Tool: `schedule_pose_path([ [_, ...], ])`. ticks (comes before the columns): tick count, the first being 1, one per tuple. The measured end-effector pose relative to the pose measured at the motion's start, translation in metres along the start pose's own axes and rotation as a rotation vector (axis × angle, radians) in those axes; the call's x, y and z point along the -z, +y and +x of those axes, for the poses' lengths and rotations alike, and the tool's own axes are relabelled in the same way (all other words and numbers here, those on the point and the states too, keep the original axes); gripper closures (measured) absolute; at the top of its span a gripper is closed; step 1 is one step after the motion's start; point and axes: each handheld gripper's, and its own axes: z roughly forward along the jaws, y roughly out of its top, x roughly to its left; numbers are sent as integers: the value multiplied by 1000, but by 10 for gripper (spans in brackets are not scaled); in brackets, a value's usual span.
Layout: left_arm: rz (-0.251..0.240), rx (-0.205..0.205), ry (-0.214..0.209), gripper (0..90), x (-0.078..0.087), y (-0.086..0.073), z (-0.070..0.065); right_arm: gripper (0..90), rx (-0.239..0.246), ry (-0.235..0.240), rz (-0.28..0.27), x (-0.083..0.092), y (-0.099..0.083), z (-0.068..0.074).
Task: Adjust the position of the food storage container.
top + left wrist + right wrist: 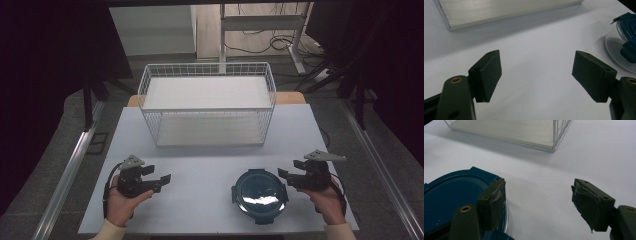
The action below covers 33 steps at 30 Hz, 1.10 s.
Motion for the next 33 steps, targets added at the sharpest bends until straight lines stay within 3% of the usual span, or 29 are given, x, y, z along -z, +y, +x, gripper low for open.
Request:
schedule_pose_path([
  [19, 1, 8, 2, 237, 1, -1, -1, 286, -1, 6, 5, -1, 0, 0],
  [28, 11, 6, 2, 234, -2, -2, -1, 338, 18, -11, 34, 7, -1, -4],
  [33, 10, 2, 2, 233, -1, -2, -3, 406, 17, 6, 40, 15, -2, -5],
])
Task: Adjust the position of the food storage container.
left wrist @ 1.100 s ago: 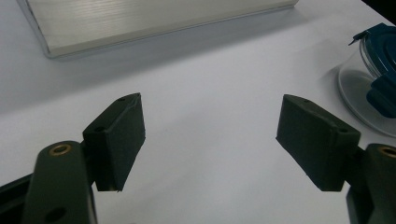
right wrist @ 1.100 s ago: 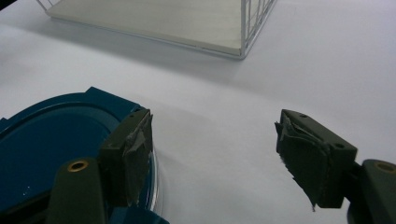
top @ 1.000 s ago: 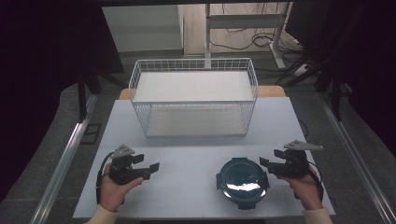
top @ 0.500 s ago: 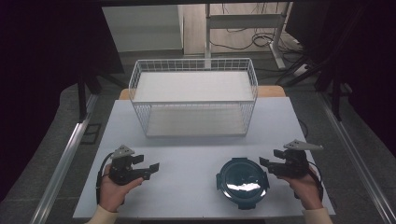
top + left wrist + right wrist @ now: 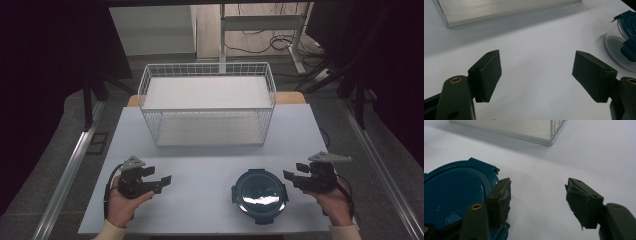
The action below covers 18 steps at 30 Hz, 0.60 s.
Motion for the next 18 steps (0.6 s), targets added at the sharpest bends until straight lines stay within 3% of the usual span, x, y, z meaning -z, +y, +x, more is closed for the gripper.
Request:
schedule_pose_path([
  [4, 2, 0, 1, 231, 0, 0, 0, 480, 10, 4, 26, 6, -2, 0],
  [6, 9, -4, 3, 229, -2, -1, 1, 540, 30, -11, 65, 9, -5, 0],
  [9, 13, -5, 3, 225, -2, -1, 0, 562, 70, -12, 99, 11, -9, 2],
  [13, 11, -8, 2, 224, -2, -1, -1, 610, 83, -15, 131, 12, -13, 4],
  [16, 13, -8, 4, 224, -2, -1, -1, 688, 87, -22, 156, 12, -18, 6],
  [18, 21, -10, 7, 225, -3, -2, -1, 799, 83, -16, 189, 14, -25, 6],
])
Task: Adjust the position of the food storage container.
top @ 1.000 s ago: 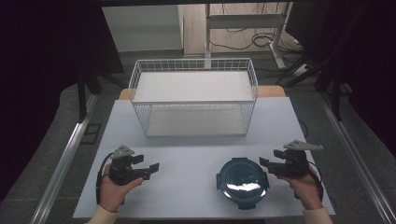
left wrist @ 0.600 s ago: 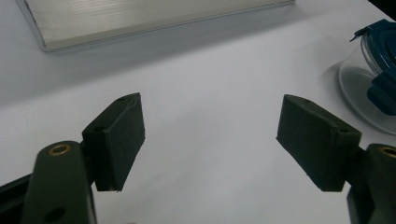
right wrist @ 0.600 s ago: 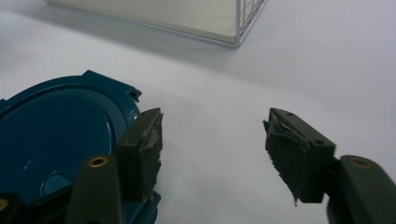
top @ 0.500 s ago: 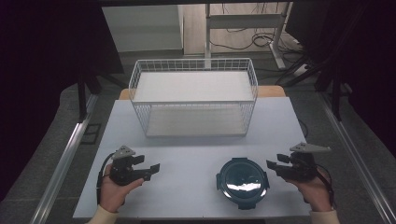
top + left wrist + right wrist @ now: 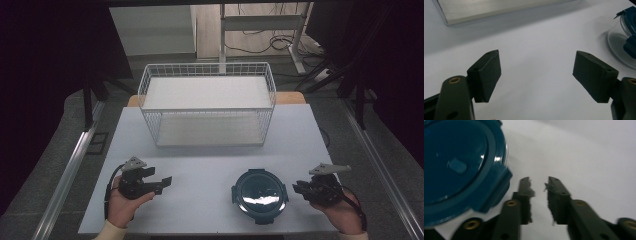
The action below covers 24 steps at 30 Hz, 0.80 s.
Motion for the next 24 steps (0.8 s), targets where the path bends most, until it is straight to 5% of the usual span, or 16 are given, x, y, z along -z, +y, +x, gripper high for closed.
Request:
schedule_pose_path([
  [7, 3, -10, -19, 223, -2, 0, -4, 894, 68, 21, 86, -5, -15, 12],
  [15, 27, -15, -20, 228, -6, 0, -6, 897, 144, 55, 110, -11, -15, 35],
  [24, 30, -11, -21, 227, -6, 0, -5, 898, 134, 63, 119, -13, -15, 37],
])
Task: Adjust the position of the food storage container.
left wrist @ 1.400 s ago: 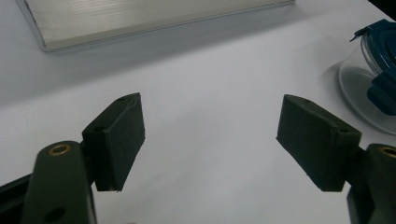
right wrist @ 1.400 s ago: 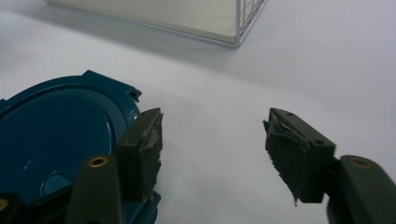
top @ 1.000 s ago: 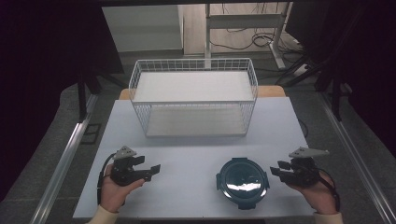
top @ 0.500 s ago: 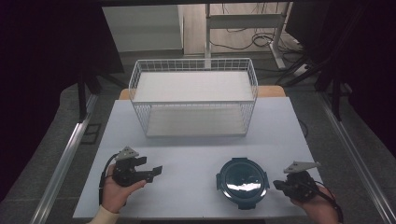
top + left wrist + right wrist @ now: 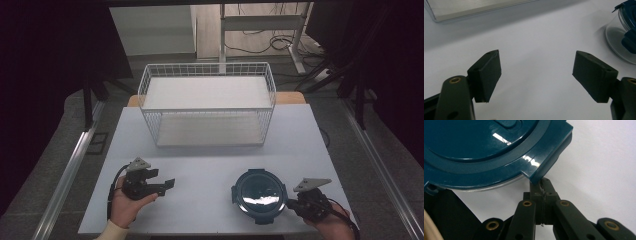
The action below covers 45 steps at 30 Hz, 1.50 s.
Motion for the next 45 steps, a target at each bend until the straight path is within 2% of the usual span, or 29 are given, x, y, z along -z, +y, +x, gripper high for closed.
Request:
schedule_pose_path([
  [1, 0, 0, 1, 226, 0, 0, 0, 898, 11, 30, 3, -2, 1, 4],
  [2, 0, 0, 1, 225, 0, 0, 0, 898, 11, 30, 3, -2, 1, 4],
  [3, -3, 1, 3, 225, 1, 0, 1, 898, 23, 3, 2, -3, 3, 7],
  [8, -2, 9, 1, 224, 1, 0, 3, 899, 5, -1, -18, 0, 4, 7],
  [21, -3, 15, 2, 221, 1, 1, 4, 900, 19, -35, -15, -3, 9, 15],
  [31, -16, 26, 2, 219, 5, 1, 7, 900, 28, -21, -16, -11, 20, 27],
  [40, -18, 29, 3, 217, 5, 2, 8, 900, 22, -31, -33, -16, 25, 32],
  [45, -20, 36, 5, 217, 5, 2, 9, 900, 29, -16, -36, -19, 28, 36],
])
